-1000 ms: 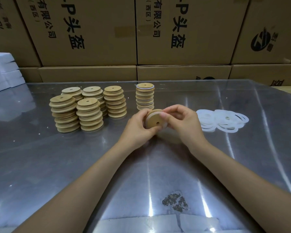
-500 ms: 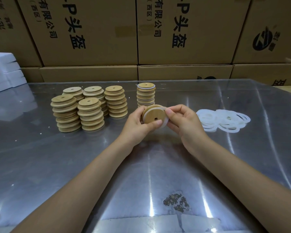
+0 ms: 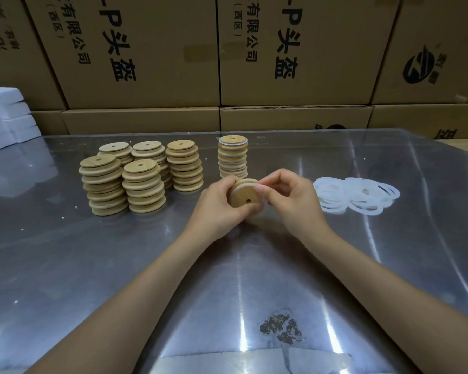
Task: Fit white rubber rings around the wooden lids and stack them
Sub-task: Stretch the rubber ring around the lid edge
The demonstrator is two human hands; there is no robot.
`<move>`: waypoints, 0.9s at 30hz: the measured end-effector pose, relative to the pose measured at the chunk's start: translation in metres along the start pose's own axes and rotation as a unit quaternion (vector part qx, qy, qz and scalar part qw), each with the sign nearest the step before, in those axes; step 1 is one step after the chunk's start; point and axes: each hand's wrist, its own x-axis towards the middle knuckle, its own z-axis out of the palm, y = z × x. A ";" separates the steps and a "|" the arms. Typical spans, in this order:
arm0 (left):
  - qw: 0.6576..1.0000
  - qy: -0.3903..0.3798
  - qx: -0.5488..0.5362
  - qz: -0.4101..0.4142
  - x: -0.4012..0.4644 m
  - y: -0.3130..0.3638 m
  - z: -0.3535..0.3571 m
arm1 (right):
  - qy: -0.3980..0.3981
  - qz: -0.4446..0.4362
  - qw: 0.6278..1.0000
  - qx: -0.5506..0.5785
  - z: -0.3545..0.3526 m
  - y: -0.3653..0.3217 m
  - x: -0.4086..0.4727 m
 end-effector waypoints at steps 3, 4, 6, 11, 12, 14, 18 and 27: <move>1.000 0.005 0.022 0.003 0.000 -0.003 -0.001 | -0.012 -0.014 1.000 -0.008 0.001 0.000 0.000; 1.000 0.002 -0.001 -0.001 0.001 -0.003 -0.001 | -0.012 -0.003 1.000 0.016 0.001 0.000 0.001; 0.999 -0.008 -0.043 -0.007 0.003 -0.003 -0.003 | -0.008 0.026 0.996 0.083 0.002 -0.001 0.002; 0.990 -0.023 -0.138 -0.028 0.002 -0.003 -0.001 | -0.004 0.033 0.990 0.137 0.000 -0.005 0.002; 0.986 -0.020 -0.161 -0.035 0.001 -0.003 0.000 | -0.004 0.024 0.991 0.130 0.000 -0.006 0.002; 0.977 -0.012 -0.205 -0.050 0.001 -0.002 0.001 | -0.004 0.014 0.993 0.113 0.000 -0.007 0.002; 0.970 -0.002 -0.234 -0.059 0.000 0.000 0.000 | 0.009 0.032 0.996 0.080 0.002 -0.006 0.000; 0.963 -0.012 -0.256 -0.079 -0.001 0.002 0.000 | 0.013 0.142 0.975 0.171 0.001 -0.008 0.000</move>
